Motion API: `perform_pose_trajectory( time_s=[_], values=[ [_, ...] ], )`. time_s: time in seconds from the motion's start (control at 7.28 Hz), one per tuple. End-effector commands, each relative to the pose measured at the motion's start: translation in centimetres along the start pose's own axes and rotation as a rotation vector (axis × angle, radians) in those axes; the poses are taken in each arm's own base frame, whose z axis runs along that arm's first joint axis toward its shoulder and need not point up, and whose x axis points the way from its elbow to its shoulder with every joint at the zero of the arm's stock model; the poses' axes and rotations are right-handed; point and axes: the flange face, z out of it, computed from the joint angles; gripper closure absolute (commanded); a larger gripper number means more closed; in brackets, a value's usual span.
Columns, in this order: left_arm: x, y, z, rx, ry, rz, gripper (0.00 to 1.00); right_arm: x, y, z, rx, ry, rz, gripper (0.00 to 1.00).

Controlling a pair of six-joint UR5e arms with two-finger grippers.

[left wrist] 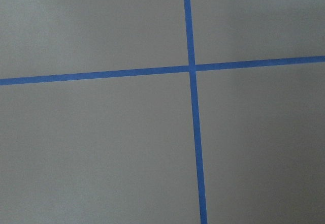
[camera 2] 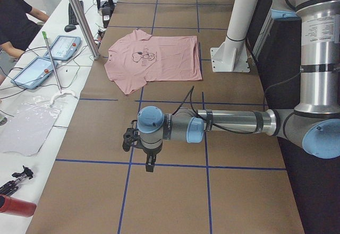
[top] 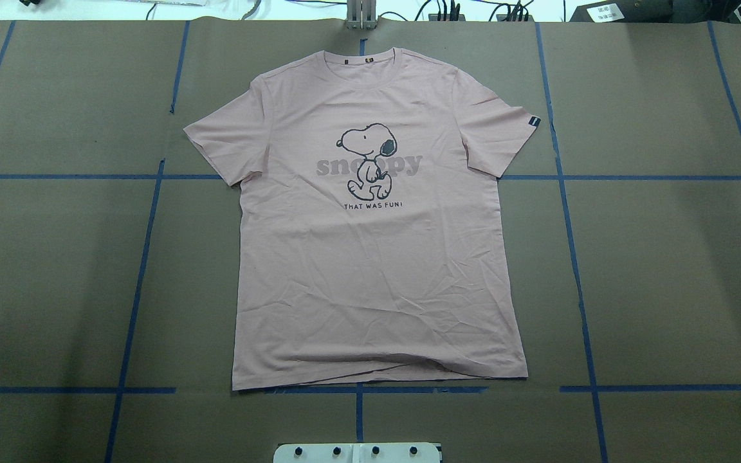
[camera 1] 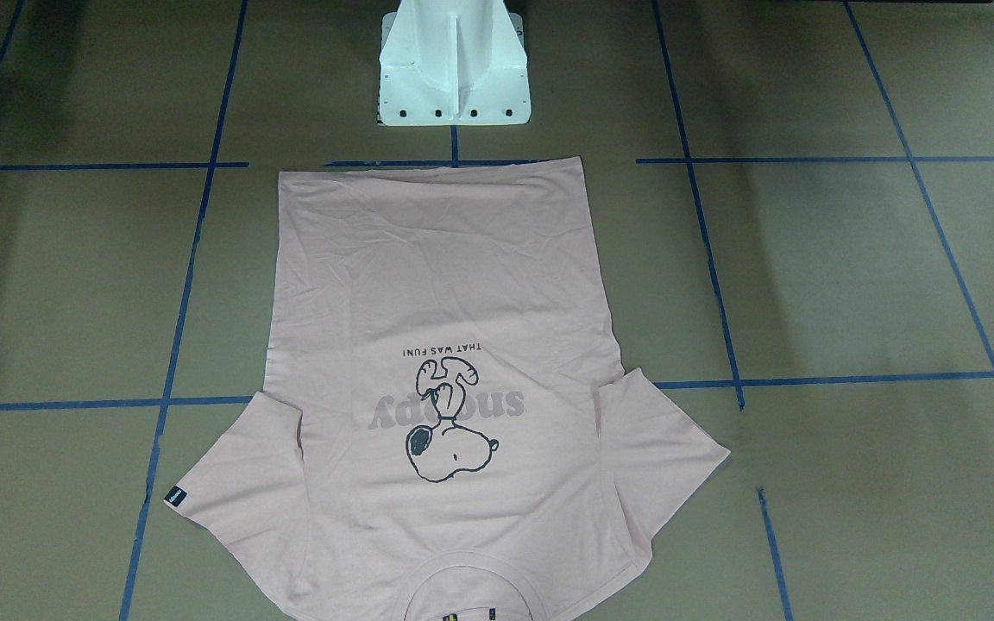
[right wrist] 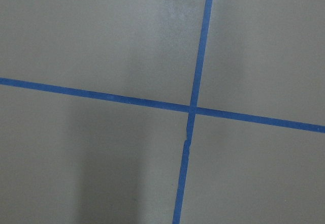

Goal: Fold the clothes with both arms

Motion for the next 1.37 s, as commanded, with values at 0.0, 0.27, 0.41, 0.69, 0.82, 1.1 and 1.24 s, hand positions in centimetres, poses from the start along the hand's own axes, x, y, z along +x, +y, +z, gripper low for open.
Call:
perform_pose_trajectory(
  time_s=[0.0, 0.27, 0.41, 0.69, 0.82, 1.1, 1.24],
  values=[
    [0.5, 0.0, -0.1, 0.003, -0.017, 0.024, 0.00, 0.3, 0.6, 0.4, -0.008, 0.001, 0.005, 0.00],
    [1.7, 0.0, -1.2, 0.020, -0.012, 0.041, 0.00, 0.2, 0.7, 0.5, -0.009, -0.013, 0.009, 0.00],
    [1.8, 0.0, -1.3, 0.021, -0.017, 0.040, 0.00, 0.4, 0.9, 0.8, -0.010, -0.015, 0.012, 0.00],
    [1.3, 0.4, -0.8, 0.012, -0.017, 0.028, 0.00, 0.4, 1.5, 1.6, -0.029, -0.104, 0.036, 0.00],
    [2.1, 0.2, -1.5, 0.033, -0.007, 0.051, 0.00, -0.6, 1.2, 1.8, -0.030, -0.149, 0.023, 0.00],
    [3.6, -0.8, -2.8, 0.063, -0.006, 0.085, 0.00, -5.2, -0.2, 4.4, -0.035, -0.155, -0.113, 0.00],
    [4.1, -0.7, -3.2, 0.070, -0.004, 0.094, 0.00, -8.8, -2.4, 5.5, -0.051, -0.164, -0.108, 0.00]
  ],
)
